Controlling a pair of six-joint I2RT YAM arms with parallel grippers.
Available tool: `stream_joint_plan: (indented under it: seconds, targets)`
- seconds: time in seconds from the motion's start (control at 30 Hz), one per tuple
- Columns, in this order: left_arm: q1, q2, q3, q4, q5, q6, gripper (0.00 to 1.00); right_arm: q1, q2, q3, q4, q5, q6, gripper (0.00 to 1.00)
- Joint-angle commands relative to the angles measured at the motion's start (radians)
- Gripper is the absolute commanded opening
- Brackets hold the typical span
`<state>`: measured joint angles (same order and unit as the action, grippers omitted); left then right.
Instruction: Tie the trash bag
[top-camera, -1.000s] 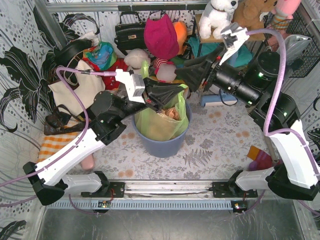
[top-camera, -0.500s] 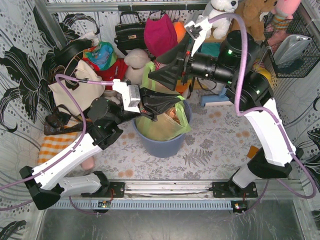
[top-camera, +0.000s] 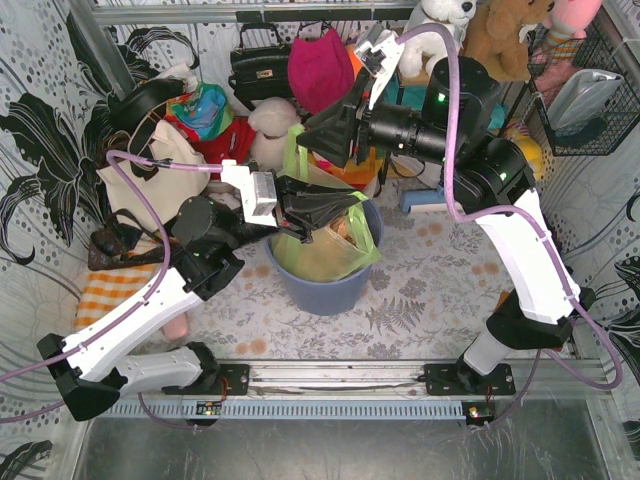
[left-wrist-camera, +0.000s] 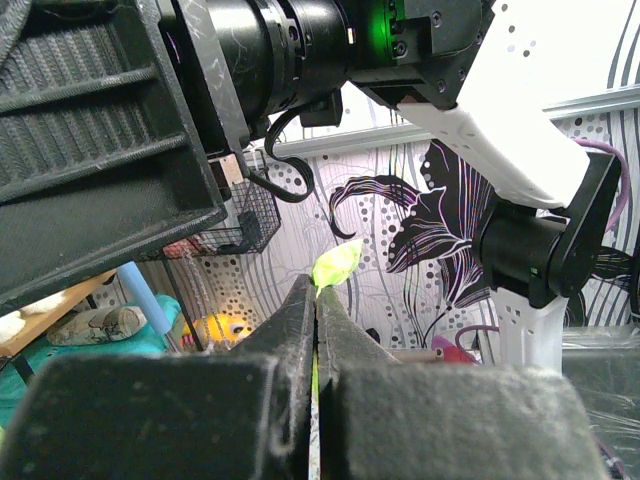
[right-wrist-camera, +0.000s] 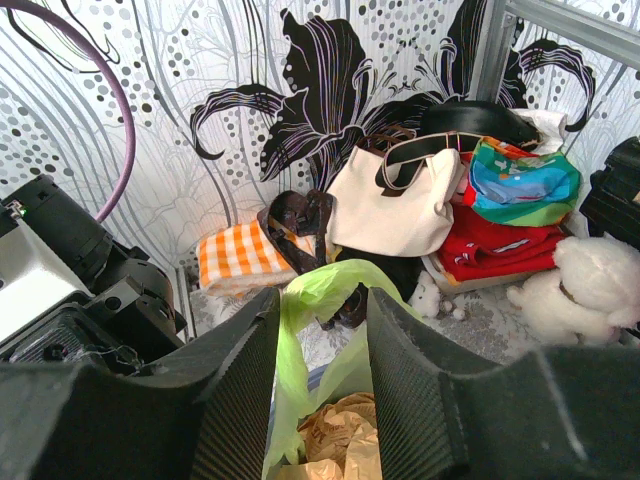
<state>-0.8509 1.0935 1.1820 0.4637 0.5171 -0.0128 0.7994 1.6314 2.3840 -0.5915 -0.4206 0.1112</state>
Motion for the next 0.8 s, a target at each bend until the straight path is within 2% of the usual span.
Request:
stream_joint_plan:
  seconds: [0.0, 0.13, 0.2, 0.27, 0.47, 0.77]
  targets:
    - [0.001, -0.001, 0.010, 0.046, 0.013, 0.011, 0.02, 0.004, -0.030, -0.008, 0.020, 0.015, 0.000, 0.40]
    - [0.001, 0.000, 0.011, 0.049, 0.010, 0.009, 0.02, 0.004, -0.015, 0.004, 0.018, 0.024, 0.001, 0.42]
    - [0.001, 0.000, 0.010, 0.047, 0.008, 0.008, 0.02, 0.004, -0.011, 0.007, 0.016, 0.021, 0.004, 0.38]
    - [0.001, -0.003, 0.008, 0.047, 0.006, 0.009, 0.02, 0.004, -0.012, 0.004, 0.018, 0.016, 0.005, 0.32]
    - [0.001, -0.004, 0.007, 0.046, -0.003, 0.012, 0.02, 0.004, -0.023, -0.008, 0.038, 0.024, 0.014, 0.02]
    - [0.001, -0.017, 0.015, 0.038, -0.057, 0.038, 0.01, 0.004, -0.006, 0.017, 0.095, 0.028, 0.051, 0.00]
